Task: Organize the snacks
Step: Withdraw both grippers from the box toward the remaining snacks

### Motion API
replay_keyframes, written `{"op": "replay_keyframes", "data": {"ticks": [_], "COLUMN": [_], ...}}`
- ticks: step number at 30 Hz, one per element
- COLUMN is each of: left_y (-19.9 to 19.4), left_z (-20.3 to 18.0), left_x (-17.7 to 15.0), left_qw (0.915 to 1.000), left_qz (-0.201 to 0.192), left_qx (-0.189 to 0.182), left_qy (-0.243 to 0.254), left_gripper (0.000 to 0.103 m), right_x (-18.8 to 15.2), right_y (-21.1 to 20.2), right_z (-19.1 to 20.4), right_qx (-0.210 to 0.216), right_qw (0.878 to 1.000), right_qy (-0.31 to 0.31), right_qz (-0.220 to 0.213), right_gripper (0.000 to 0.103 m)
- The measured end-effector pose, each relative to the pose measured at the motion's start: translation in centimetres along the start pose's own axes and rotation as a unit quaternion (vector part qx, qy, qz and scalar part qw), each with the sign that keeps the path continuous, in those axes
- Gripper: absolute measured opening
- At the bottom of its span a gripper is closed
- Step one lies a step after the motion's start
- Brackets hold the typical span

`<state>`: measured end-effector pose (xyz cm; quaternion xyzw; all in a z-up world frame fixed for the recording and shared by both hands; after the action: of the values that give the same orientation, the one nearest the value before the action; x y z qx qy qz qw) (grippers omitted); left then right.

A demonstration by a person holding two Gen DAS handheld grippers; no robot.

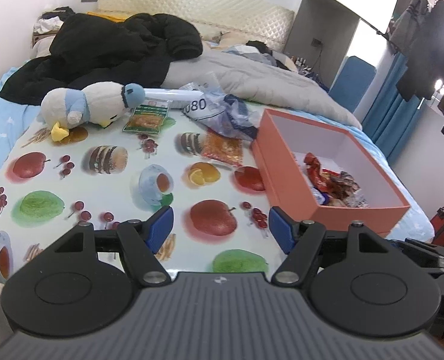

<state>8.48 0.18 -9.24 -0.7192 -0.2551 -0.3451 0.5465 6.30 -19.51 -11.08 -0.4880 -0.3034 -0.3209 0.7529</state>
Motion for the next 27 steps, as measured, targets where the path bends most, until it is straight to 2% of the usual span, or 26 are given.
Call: {"op": "replay_keyframes", "data": {"ticks": [7, 14, 21, 27], "left_y": [4.9, 9.5, 15.7, 23.2], "left_z": [3.1, 7.2, 10.3, 12.3], "left_x": [0.3, 2.1, 4.9, 7.4], "left_qw": [0.9995, 0.9977, 0.9974, 0.9979], "left_qz": [0.022, 0.029, 0.044, 0.045], "left_qx": [0.019, 0.038, 0.043, 0.046], "left_qy": [-0.011, -0.048, -0.037, -0.011], "left_gripper": [0.075, 0.075, 0.075, 0.075], "right_x": [0.6, 1.5, 2.8, 4.4], "right_y": [3.8, 8.1, 13.4, 19.3], "right_z": [0.9, 1.6, 1.3, 0.4], "right_qx": [0.007, 0.007, -0.01, -0.032], "right_qw": [1.0, 0.999, 0.999, 0.999], "right_qy": [-0.016, -0.038, -0.034, -0.032], "right_qz": [0.009, 0.017, 0.018, 0.008], "right_gripper": [0.071, 0.07, 0.07, 0.07]}}
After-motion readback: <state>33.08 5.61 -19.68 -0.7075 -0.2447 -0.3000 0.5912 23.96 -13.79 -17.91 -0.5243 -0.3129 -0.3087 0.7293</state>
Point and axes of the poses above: each gripper's, at about its wrist camera, not at the fingertips, and y roughly the way its jaws point, z to its left, x to its top, the point moved 4 cm from there along y, roughly the way its jaws point, and after that the axes turned 6 degrees about y, right-handed, at the moved point
